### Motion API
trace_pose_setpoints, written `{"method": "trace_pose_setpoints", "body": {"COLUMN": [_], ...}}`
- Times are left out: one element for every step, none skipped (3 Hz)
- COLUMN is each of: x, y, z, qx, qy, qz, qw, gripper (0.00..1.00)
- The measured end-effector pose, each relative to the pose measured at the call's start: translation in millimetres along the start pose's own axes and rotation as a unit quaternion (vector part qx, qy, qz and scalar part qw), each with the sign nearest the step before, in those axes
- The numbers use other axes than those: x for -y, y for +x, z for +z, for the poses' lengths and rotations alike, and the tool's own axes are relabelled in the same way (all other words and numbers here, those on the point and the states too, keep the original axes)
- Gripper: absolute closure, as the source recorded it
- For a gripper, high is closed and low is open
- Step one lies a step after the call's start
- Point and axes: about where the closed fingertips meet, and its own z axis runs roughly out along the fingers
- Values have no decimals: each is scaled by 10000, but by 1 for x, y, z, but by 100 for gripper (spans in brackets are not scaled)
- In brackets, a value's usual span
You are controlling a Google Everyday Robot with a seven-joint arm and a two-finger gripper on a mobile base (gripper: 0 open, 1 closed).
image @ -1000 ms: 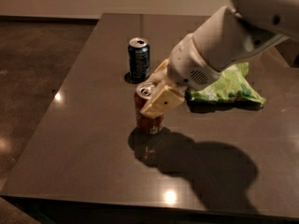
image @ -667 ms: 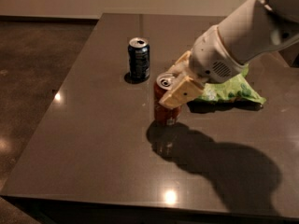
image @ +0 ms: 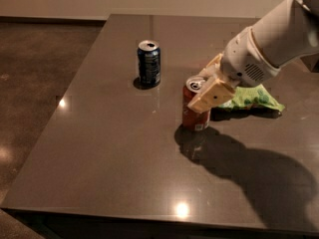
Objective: Move coke can near green rice chip bag
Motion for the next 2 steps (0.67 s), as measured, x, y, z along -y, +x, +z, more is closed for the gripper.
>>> {"method": "trace_pose_setpoints", "body": {"x": [4,5], "y": [6,9], "z": [2,4], "qx": [7,124], "qy": [-16,18], "qz": [87,134], "qw": [10000,9998], "gripper": [62,39]}}
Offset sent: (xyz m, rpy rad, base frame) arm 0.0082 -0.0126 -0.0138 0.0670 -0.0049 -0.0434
